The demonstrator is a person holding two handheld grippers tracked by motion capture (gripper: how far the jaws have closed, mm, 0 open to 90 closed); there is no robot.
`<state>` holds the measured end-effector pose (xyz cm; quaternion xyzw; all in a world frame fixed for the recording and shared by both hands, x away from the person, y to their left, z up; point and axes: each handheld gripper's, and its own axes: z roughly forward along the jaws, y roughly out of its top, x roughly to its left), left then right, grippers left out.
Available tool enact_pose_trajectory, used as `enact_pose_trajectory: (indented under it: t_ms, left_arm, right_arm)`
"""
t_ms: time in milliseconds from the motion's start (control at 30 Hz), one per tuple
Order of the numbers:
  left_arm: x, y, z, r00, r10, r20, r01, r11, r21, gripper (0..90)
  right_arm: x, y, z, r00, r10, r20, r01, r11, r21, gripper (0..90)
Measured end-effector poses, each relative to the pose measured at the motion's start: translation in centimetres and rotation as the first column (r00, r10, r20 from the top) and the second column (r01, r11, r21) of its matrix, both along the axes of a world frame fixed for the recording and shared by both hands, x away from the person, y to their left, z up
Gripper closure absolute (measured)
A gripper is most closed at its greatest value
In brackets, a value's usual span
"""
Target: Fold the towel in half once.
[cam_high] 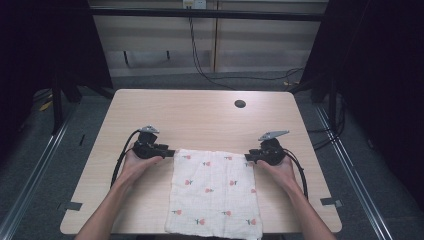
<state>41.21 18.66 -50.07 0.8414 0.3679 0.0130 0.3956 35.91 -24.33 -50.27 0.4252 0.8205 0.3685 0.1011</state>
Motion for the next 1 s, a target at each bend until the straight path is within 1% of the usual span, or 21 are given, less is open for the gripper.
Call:
enact_pose_trajectory:
  t_ms: [33, 100, 133, 167, 200, 300, 367, 400, 433, 467, 500, 533, 567, 667, 700, 733, 767, 833, 900, 967, 1000]
  left_arm:
    - [-0.1, -0.1, 0.0, 1.0000, -0.002, 0.005, 0.002, 1.0000, 0.004, 53.5]
    - [-0.1, -0.3, -0.1, 1.0000, 0.000, 0.009, 0.000, 1.0000, 0.001, 53.0]
    - [-0.2, -0.4, -0.1, 0.9999, -0.002, 0.014, 0.002, 1.0000, 0.001, 52.9]
    - [-0.2, -0.5, -0.1, 0.9997, -0.018, 0.017, 0.018, 0.9998, 0.006, 52.8]
    - [-0.2, -0.6, -0.1, 0.9995, -0.021, 0.022, 0.021, 0.9997, 0.015, 52.8]
    - [-0.1, -0.9, -0.1, 0.9992, -0.032, 0.025, 0.032, 0.9994, 0.009, 53.6]
    - [0.0, -1.2, -0.2, 0.9993, -0.022, 0.029, 0.021, 0.9998, 0.004, 54.5]
    - [0.1, -1.4, -0.2, 0.9989, -0.032, 0.034, 0.032, 0.9994, 0.011, 54.8]
    - [0.1, -1.6, -0.2, 0.9985, -0.035, 0.043, 0.034, 0.9993, 0.018, 56.2]
    - [0.1, -1.8, -0.2, 0.9987, -0.032, 0.040, 0.032, 0.9994, 0.015, 57.3]
    - [0.2, -1.9, -0.2, 0.9983, -0.041, 0.041, 0.040, 0.9991, 0.013, 58.8]
    - [0.1, -2.1, -0.2, 0.9980, -0.051, 0.038, 0.051, 0.9986, 0.011, 62.9]
    - [0.1, -2.3, -0.2, 0.9972, -0.058, 0.048, 0.057, 0.9982, 0.020, 65.7]
    - [-0.1, -2.5, -0.2, 0.9964, -0.066, 0.053, 0.064, 0.9973, 0.035, 76.3]
    - [-0.1, -2.5, -0.3, 0.9957, -0.079, 0.047, 0.078, 0.9964, 0.033, 79.7]
    - [-0.2, -2.5, -0.4, 0.9956, -0.078, 0.052, 0.077, 0.9967, 0.025, 85.0]
    - [-0.2, -2.5, -0.4, 0.9956, -0.079, 0.050, 0.078, 0.9967, 0.021, 86.5]
    - [-0.3, -2.5, -0.3, 0.9947, -0.093, 0.043, 0.092, 0.9955, 0.022, 87.5]
    - [-0.3, -2.4, -0.3, 0.9946, -0.097, 0.035, 0.097, 0.9951, 0.020, 87.7]
    - [-0.5, -2.3, -0.2, 0.9952, -0.092, 0.031, 0.093, 0.9957, -0.002, 87.8]
    - [-0.6, -2.3, -0.1, 0.9952, -0.093, 0.030, 0.094, 0.9955, -0.012, 87.8]
  right_arm:
    - [0.0, 0.1, 0.0, 1.0000, 0.000, -0.001, 0.000, 1.0000, 0.004, 71.4]
    - [-0.1, 0.2, 0.0, 0.9999, 0.005, -0.009, -0.005, 0.9999, 0.010, 82.4]
    - [-0.1, 0.2, 0.0, 1.0000, -0.006, -0.003, 0.006, 1.0000, -0.007, 85.4]
    - [-0.1, 0.1, -0.1, 1.0000, -0.002, 0.002, 0.002, 1.0000, 0.002, 86.0]
    - [-0.1, 0.1, -0.1, 1.0000, 0.004, -0.006, -0.003, 1.0000, 0.006, 86.4]
    - [-0.2, 0.2, -0.1, 0.9999, 0.013, -0.002, -0.013, 0.9998, 0.018, 86.6]
    - [-0.3, 0.2, 0.0, 0.9999, 0.011, 0.000, -0.011, 0.9998, 0.020, 86.7]
    - [-0.3, 0.2, 0.1, 0.9999, 0.011, 0.001, -0.011, 0.9998, 0.018, 86.7]
    - [-0.2, 0.1, 0.0, 1.0000, 0.009, 0.001, -0.009, 0.9998, 0.020, 86.7]
    - [-0.2, 0.1, 0.0, 1.0000, 0.009, -0.002, -0.009, 0.9997, 0.025, 86.7]
    - [-0.2, 0.1, 0.0, 1.0000, 0.006, -0.001, -0.006, 0.9998, 0.021, 86.7]
    - [-0.2, 0.1, 0.0, 1.0000, 0.005, 0.001, -0.005, 0.9997, 0.025, 86.7]
    - [-0.2, 0.1, 0.0, 1.0000, 0.006, -0.001, -0.006, 0.9994, 0.033, 86.7]
    - [-0.3, 0.1, 0.1, 1.0000, 0.009, 0.000, -0.010, 0.9990, 0.043, 86.8]
    - [-0.3, 0.1, 0.1, 0.9999, 0.012, 0.000, -0.012, 0.9986, 0.052, 86.8]
    - [-0.4, 0.0, 0.2, 0.9999, 0.010, -0.004, -0.010, 0.9982, 0.059, 86.9]
    - [-0.5, 0.0, 0.2, 0.9999, 0.011, -0.008, -0.011, 0.9980, 0.062, 86.8]
    - [-0.5, -0.1, 0.3, 0.9999, 0.009, -0.010, -0.008, 0.9976, 0.069, 86.9]
    - [-0.6, -0.4, 0.3, 1.0000, 0.005, -0.009, -0.004, 0.9963, 0.086, 86.9]
    - [-0.7, -0.5, 0.4, 1.0000, -0.003, 0.005, 0.002, 0.9949, 0.101, 87.0]
    - [-0.8, -0.6, 0.6, 1.0000, -0.004, 0.003, 0.004, 0.9938, 0.112, 87.0]
